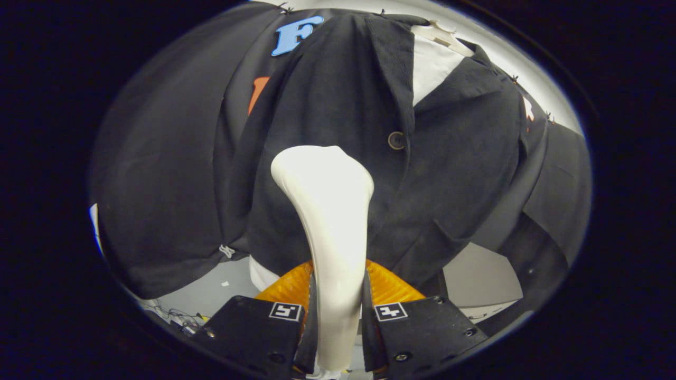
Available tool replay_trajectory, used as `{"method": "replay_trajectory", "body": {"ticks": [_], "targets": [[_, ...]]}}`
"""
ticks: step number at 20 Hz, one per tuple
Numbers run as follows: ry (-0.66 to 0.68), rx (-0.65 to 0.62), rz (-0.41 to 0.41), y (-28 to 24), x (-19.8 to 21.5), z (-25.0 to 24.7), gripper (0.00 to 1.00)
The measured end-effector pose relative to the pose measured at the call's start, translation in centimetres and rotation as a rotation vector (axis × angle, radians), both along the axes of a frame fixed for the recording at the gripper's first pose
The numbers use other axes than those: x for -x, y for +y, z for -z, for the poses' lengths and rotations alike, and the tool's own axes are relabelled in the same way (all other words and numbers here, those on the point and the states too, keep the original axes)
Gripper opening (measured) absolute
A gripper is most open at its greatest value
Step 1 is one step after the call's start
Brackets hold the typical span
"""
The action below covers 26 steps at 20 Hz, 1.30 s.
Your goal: Iron the clothes twice with a garment steamer, once on the left side and once on the right side.
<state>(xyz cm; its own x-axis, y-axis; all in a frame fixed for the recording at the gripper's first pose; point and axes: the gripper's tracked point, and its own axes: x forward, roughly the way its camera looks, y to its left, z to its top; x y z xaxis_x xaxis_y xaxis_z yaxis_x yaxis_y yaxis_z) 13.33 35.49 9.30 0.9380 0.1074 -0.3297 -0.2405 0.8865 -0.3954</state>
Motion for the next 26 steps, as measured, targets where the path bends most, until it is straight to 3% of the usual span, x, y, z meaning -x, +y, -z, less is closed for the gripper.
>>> {"method": "replay_trajectory", "body": {"ticks": [20, 26], "targets": [[0.192, 0.038, 0.012, -2.0, 1.9, 14.4, 0.37], [0.231, 0.009, 0.008, -2.4, 2.5, 16.2, 0.37]]}}
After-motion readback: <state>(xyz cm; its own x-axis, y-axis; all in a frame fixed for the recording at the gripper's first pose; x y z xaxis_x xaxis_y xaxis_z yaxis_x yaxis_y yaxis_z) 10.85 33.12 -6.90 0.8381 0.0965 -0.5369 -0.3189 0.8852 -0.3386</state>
